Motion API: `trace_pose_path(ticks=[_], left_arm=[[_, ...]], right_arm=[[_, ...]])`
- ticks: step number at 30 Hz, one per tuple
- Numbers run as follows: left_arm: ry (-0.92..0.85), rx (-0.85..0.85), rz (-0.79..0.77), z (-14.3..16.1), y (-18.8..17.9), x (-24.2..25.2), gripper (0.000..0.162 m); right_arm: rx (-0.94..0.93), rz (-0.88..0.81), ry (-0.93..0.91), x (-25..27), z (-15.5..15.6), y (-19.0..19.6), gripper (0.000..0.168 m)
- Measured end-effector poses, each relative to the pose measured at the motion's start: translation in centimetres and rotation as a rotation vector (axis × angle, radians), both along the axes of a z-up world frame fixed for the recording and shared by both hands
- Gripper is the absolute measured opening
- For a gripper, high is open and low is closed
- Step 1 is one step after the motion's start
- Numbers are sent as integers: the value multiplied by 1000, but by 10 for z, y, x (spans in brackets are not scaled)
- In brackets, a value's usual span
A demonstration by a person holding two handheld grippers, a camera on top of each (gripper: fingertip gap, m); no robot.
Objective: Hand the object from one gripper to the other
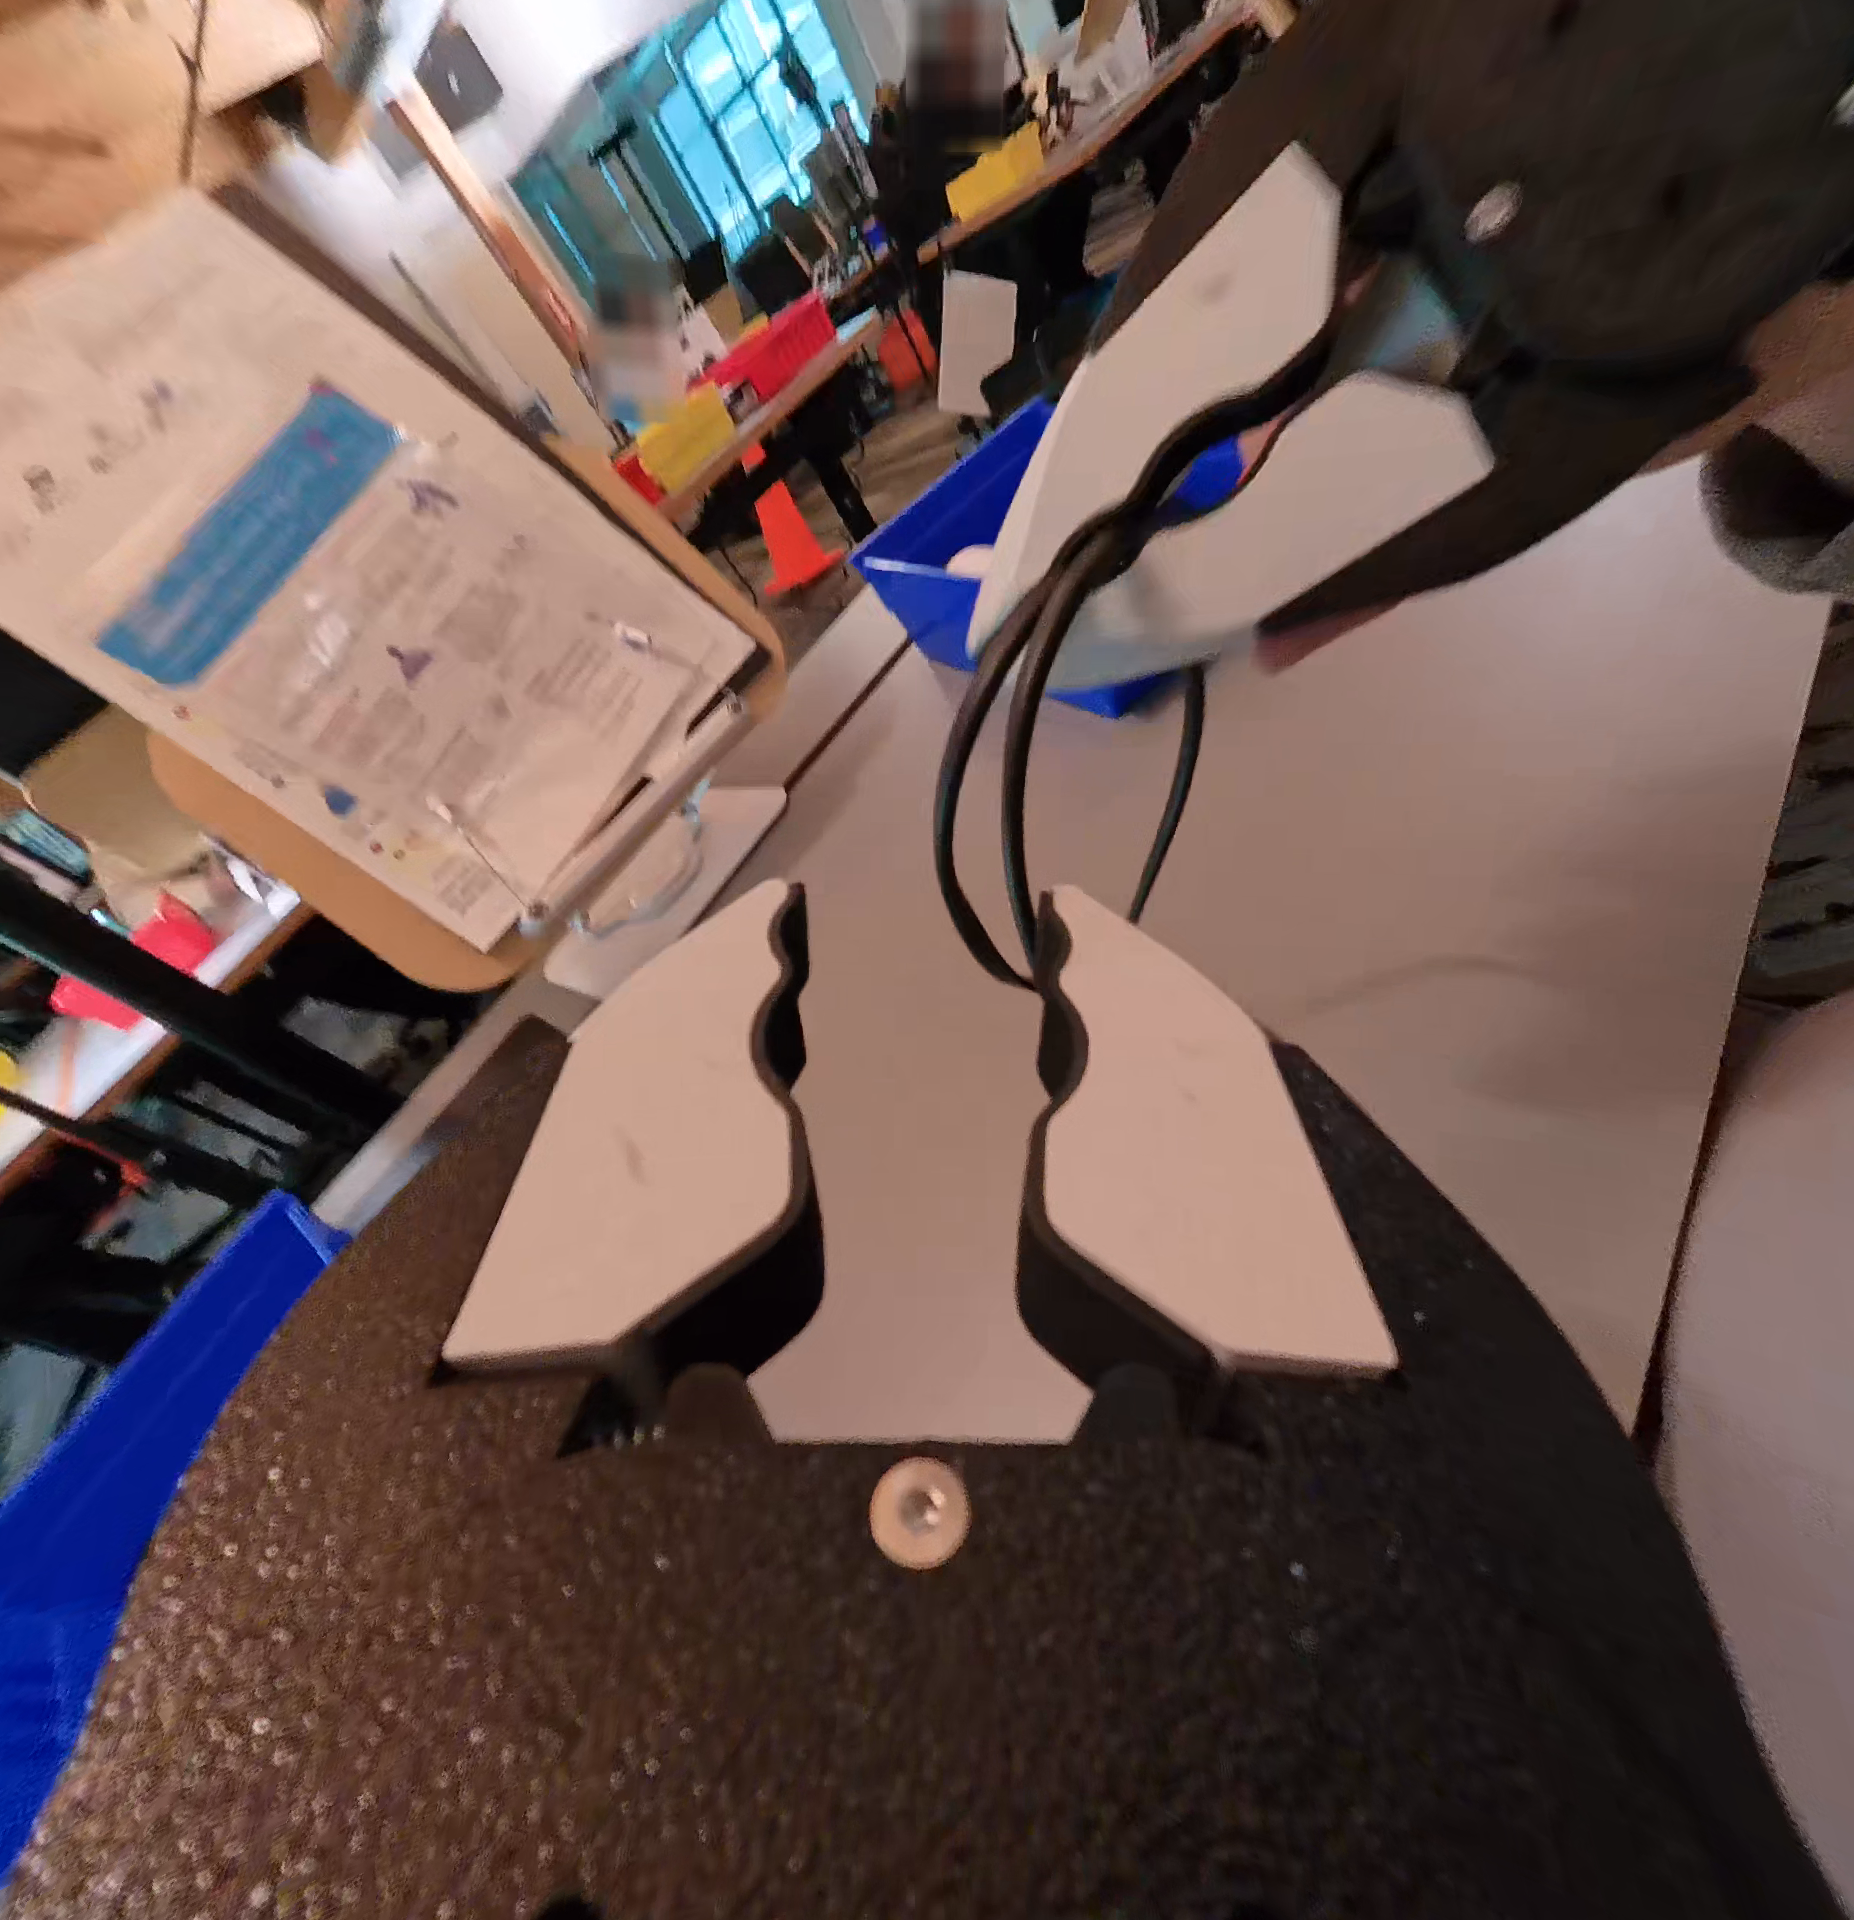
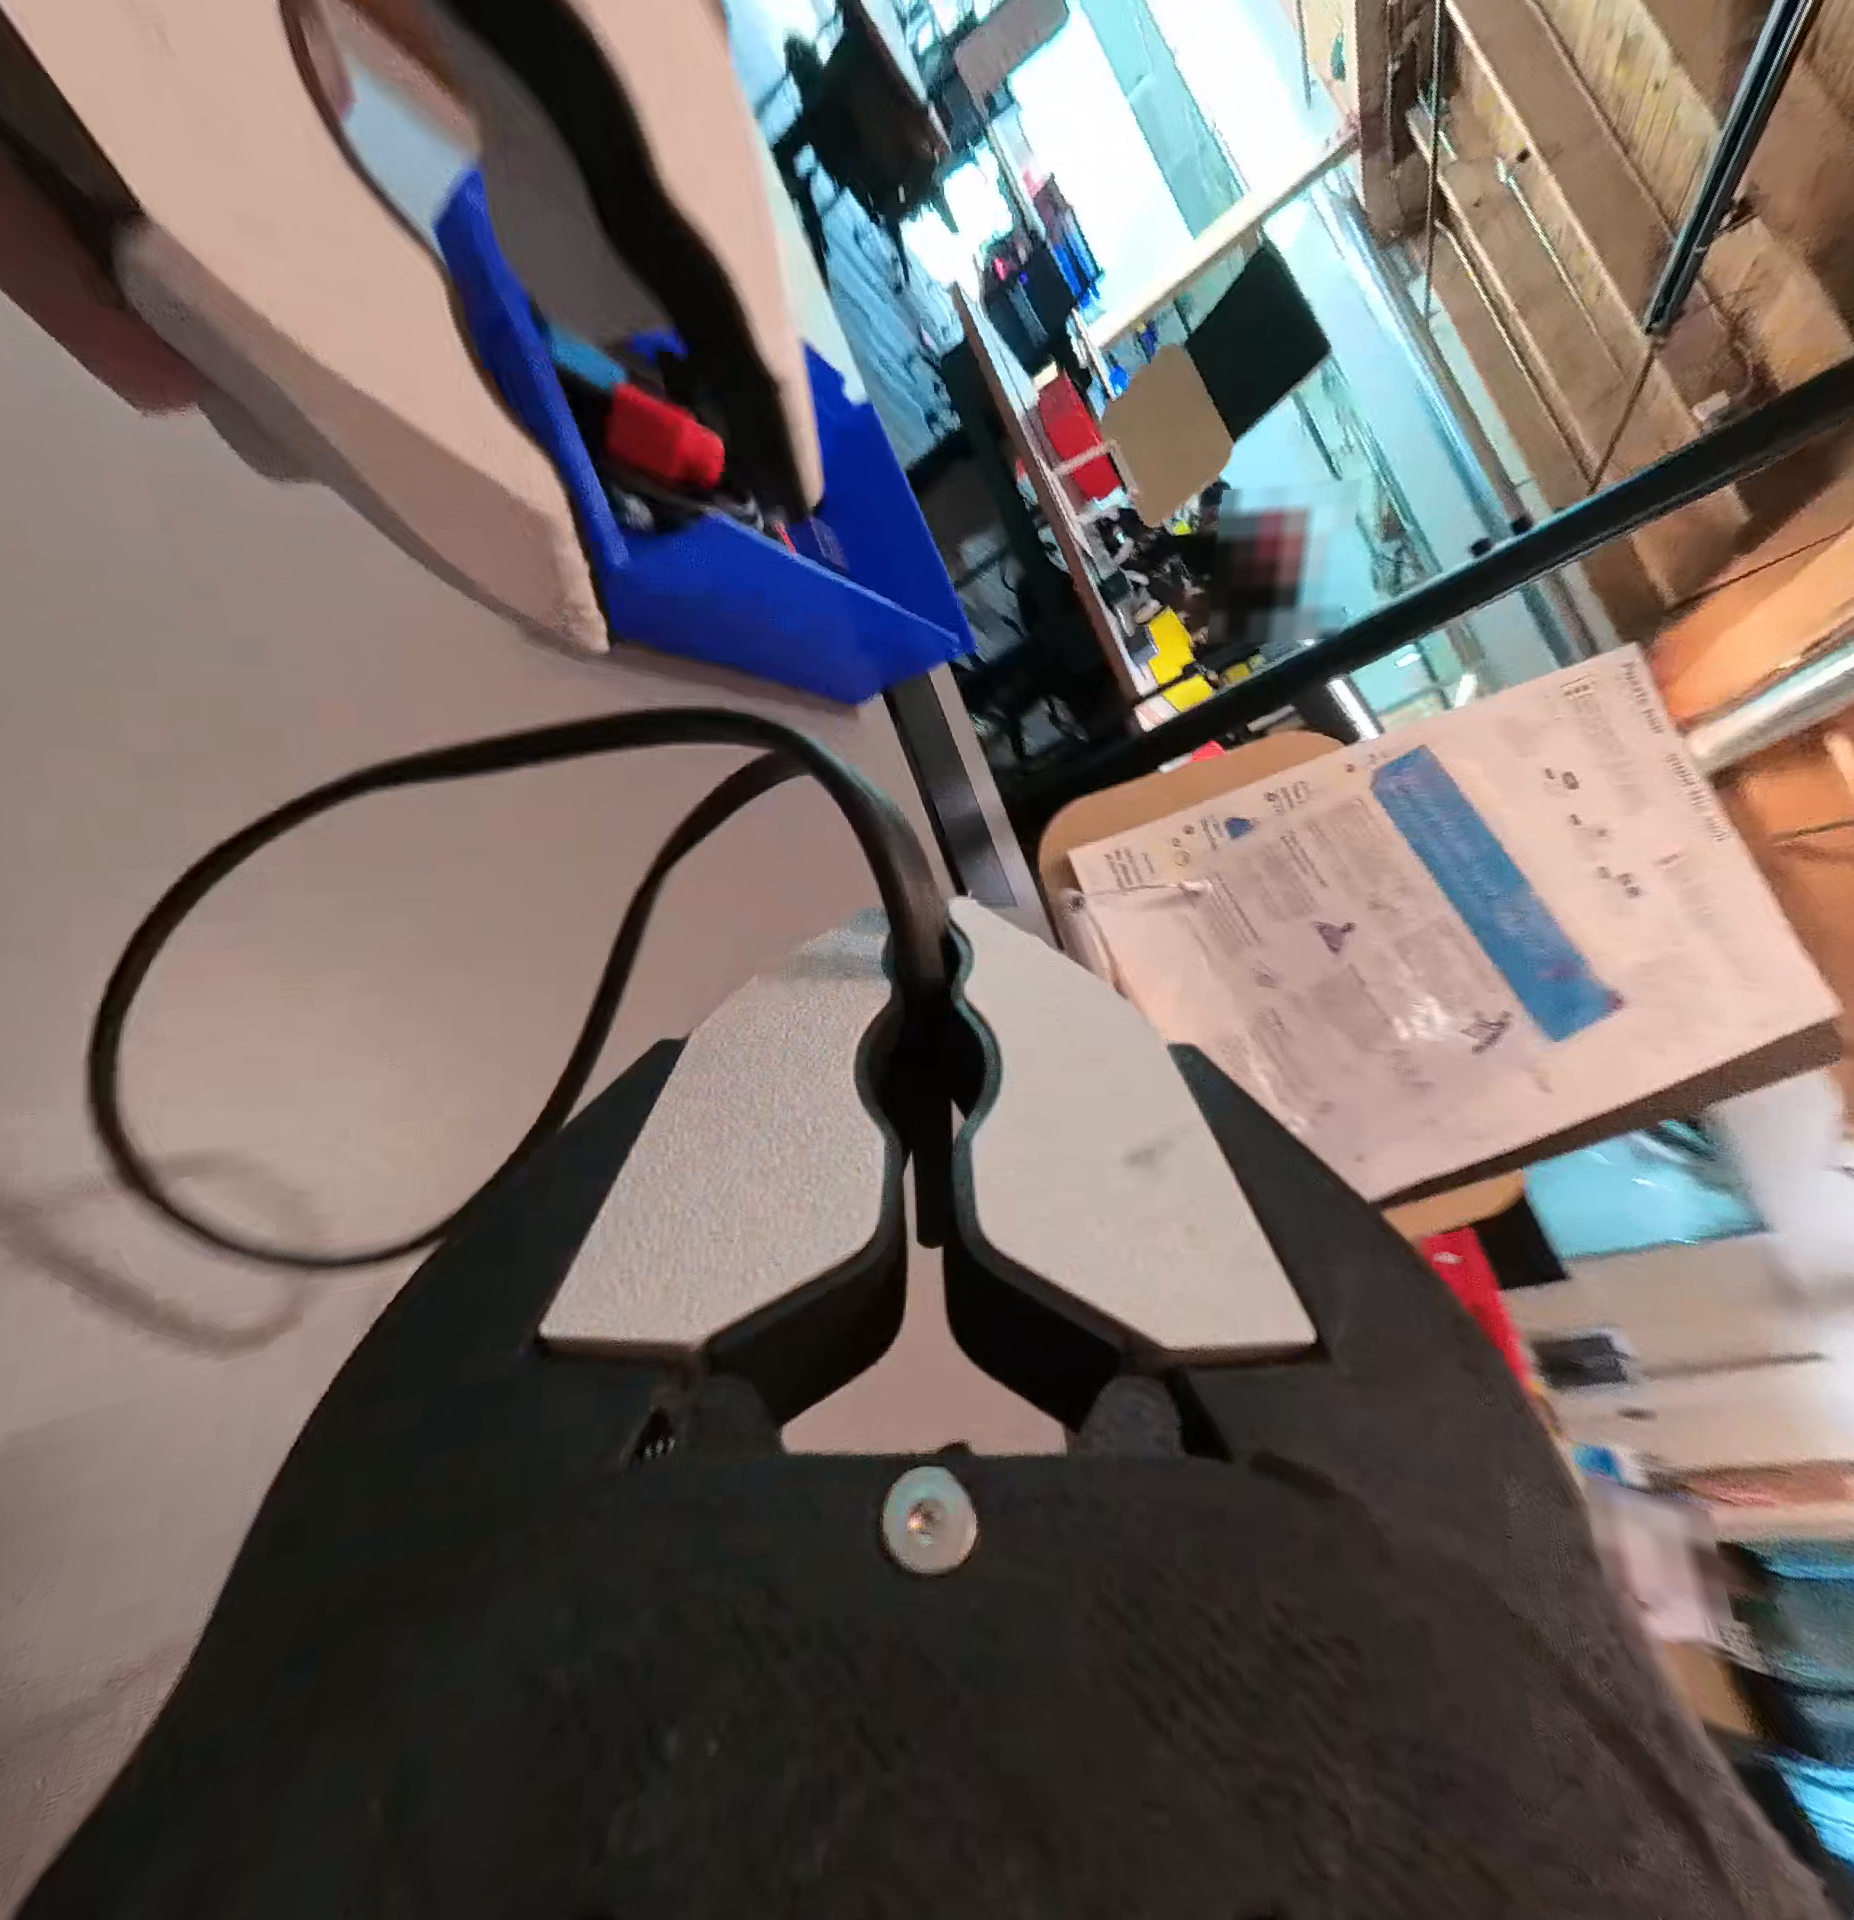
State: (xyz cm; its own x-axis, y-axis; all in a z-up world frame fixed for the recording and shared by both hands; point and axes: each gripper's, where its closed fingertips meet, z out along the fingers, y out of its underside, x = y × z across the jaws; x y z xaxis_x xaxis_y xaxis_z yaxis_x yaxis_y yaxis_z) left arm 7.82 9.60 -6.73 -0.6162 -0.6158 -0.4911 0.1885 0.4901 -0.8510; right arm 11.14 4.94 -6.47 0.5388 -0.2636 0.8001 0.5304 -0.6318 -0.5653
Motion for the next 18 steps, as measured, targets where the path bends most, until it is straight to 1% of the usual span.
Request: trace_pose_path(ticks=[1, 3, 6, 9, 10, 11, 12, 15, 16, 17, 18], left_arm=[[-32, 14, -11, 3, -6, -4, 42], [-87, 74, -17, 4, -17, -10, 42], [-152, 183, 28, 0, -24, -11, 40], [-167, 259, 72, -8, -24, -6, 33], [-165, 272, 87, -10, -23, -4, 28], [-159, 286, 98, -13, -22, -2, 12], [-153, 299, 98, -14, -21, -2, 4], [-130, 248, 97, -10, -18, -1, 4], [-131, 208, 98, -6, -17, -1, 4], [-132, 161, 102, -1, -13, 1, 4], [-127, 111, 93, 3, -10, 1, 3]], right_arm=[[-31, -18, -27, 0, -2, 1, 1], [-70, -23, -65, -4, -5, 7, 1], [-108, -4, -102, -14, -9, 17, 1], [-122, 29, -126, -25, -10, 25, 1], [-125, 47, -133, -29, -10, 28, 1], [-130, 57, -143, -31, -10, 29, 1], [-137, 54, -146, -32, -10, 29, 1], [-82, 75, -129, -31, -7, 30, 2], [-46, 98, -103, -31, -5, 30, 10], [-5, 131, -55, -32, -4, 30, 21], [43, 168, 18, -33, -4, 30, 31]])
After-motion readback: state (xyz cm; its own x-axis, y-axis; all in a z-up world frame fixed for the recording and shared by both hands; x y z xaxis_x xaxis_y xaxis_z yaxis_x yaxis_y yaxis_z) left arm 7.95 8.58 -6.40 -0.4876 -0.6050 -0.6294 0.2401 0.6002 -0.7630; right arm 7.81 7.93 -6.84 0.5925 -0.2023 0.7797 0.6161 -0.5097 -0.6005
